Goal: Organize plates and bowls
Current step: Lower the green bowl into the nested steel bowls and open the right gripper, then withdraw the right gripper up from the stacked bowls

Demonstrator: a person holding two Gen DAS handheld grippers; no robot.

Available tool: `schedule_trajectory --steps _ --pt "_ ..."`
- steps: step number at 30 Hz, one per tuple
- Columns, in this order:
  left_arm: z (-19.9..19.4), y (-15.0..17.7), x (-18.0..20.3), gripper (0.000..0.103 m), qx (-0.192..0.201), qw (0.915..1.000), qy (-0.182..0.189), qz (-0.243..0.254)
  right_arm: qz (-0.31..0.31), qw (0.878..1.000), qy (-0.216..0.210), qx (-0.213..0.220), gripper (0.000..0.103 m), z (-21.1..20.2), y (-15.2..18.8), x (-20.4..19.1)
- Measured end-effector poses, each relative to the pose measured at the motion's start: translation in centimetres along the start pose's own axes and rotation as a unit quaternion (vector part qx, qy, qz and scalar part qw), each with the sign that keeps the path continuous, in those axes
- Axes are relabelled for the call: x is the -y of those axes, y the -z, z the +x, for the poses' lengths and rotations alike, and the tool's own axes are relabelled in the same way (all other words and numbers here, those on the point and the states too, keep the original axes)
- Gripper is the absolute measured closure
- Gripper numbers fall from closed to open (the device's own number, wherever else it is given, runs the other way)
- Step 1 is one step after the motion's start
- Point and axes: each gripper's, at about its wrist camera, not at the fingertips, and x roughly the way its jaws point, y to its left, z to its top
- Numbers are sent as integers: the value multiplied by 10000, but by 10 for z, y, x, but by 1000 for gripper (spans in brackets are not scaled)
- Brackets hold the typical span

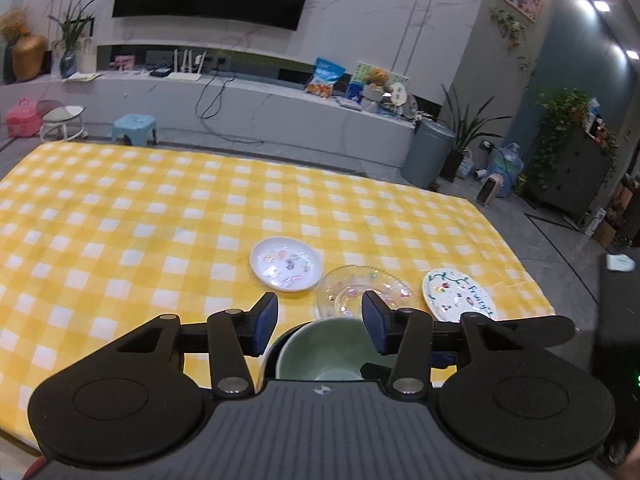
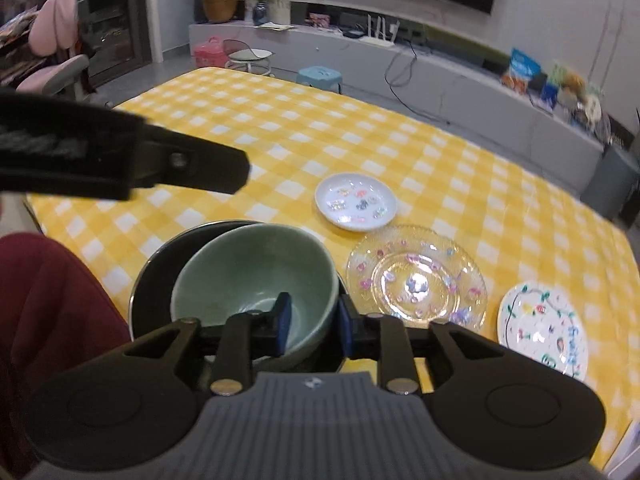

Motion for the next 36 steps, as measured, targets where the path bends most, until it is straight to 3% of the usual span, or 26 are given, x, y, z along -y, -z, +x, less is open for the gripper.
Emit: schedule_trajectory --steps 3,8,10,14,24,36 --pt "-1 1 -5 43 41 9999 24 -133 -45 9999 -101 133 57 -4 0 3" --pt "-2 -1 -13 37 57 9995 -32 -297 300 9979 -417 403 56 -18 -3 19" --pt "-3 0 -10 33 142 9997 -169 -137 431 9962 -605 455 58 -22 -5 22" --pt "-2 0 -4 30 186 9989 -412 113 361 9947 -902 339 90 -24 -6 17" --pt "4 0 -17 29 -54 9976 -670 -172 148 9918 -1220 -348 93 7 4 -12" --pt "8 0 -8 28 -129 9975 -691 -29 512 9866 -1527 -251 95 8 2 -13"
